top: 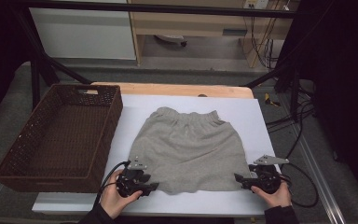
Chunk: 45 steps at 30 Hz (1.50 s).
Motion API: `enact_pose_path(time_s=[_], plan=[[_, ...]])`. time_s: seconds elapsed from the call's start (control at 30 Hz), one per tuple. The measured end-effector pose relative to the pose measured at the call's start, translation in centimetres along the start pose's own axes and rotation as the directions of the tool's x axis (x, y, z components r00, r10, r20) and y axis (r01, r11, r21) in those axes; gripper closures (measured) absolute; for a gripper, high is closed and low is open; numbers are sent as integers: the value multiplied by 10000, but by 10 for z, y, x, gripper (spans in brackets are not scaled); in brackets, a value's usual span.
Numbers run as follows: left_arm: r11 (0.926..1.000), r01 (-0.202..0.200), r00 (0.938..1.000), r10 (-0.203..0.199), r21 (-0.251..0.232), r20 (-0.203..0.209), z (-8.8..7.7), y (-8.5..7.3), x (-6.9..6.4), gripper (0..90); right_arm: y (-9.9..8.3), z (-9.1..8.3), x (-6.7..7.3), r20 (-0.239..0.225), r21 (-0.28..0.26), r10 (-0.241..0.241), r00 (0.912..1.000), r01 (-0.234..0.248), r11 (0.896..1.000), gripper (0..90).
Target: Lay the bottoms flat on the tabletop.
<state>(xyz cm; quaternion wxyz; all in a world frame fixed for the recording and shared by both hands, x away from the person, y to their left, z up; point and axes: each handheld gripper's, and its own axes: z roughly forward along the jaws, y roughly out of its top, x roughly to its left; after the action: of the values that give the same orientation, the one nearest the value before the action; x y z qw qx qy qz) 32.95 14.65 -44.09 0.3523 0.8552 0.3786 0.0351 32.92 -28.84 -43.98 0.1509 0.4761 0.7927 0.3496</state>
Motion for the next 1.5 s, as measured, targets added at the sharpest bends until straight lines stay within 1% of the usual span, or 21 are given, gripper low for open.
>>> enact_pose_path(time_s=[0.13,0.27,0.4,0.5,0.6,0.7,0.73,0.83,0.87,0.9,0.97,1.0,1.03,1.1,1.13,1.2,1.27,1.33,1.4,1.47,1.5], plan=[[10000,92,9999,-92,9,94,1,-1,-3,633,-10,-1,-1,-101,332,136,9999,-132,9994,333],[9998,201,9995,-201,26,243,3,-3,-4,780,-15,-4,1,49,259,272,9996,-274,9993,405],[9999,63,9999,-64,81,129,3,-3,-5,839,-17,-6,4,-168,300,164,9997,-159,9994,583],[9999,51,9998,-53,102,169,2,-3,-5,858,-18,-8,5,-454,398,350,9984,-332,9987,747],[9988,127,9997,-137,464,207,-3,-1,-3,864,-17,-12,5,-619,597,514,9968,-477,9971,819],[9983,223,9988,-246,533,420,-14,2,-1,866,-16,-25,-2,-608,634,585,9964,-547,9965,836],[9979,238,9983,-269,601,519,-19,4,-2,866,-16,-32,-5,-648,569,760,9950,-723,9958,838],[9966,48,9972,-110,822,744,-26,7,-5,865,-15,-48,-14,-822,468,1055,9910,-1019,9937,827],[9973,-63,9966,3,736,819,-26,7,-6,859,-14,-48,-15,-819,603,1024,9914,-976,9934,799],[9973,-184,9968,127,716,793,-24,7,-7,836,-13,-46,-15,-712,691,839,9939,-790,9945,732],[9968,-213,9981,167,765,600,-20,8,-6,723,-10,-39,-13,-484,822,708,9963,-667,9944,638],[9968,-238,9988,204,761,453,-18,8,-4,674,-8,-36,-12,-467,654,701,9964,-670,9956,535],[9972,-241,9991,215,715,367,-17,7,-3,657,-5,-32,-12,-408,471,605,9973,-585,9972,485],[9976,-155,9995,137,671,274,-14,6,1,577,0,-23,-12,-282,133,458,9986,-455,9989,443],[9977,-142,9997,128,666,220,-13,5,2,575,3,-18,-13,-204,65,406,9990,-405,9992,437],[9974,-112,9998,100,708,178,-11,2,4,573,7,-6,-14,-2,-133,440,9990,-440,9989,438],[9977,-107,9998,95,666,175,-8,0,5,577,9,5,-18,360,-237,224,9991,-215,9995,456],[9983,-120,9999,114,563,117,-7,-1,5,603,10,13,-21,610,-130,291,9977,-283,9995,491],[9984,-19,10000,19,559,1,-7,-2,5,675,9,19,-23,655,-26,199,9977,-198,9998,570],[9983,17,9998,-30,588,220,-6,-4,5,808,9,19,-24,698,-98,11,9976,-4,10000,737],[9984,5,9997,-19,572,239,-5,-4,5,859,9,19,-25,559,-48,39,9984,-36,10000,774]])
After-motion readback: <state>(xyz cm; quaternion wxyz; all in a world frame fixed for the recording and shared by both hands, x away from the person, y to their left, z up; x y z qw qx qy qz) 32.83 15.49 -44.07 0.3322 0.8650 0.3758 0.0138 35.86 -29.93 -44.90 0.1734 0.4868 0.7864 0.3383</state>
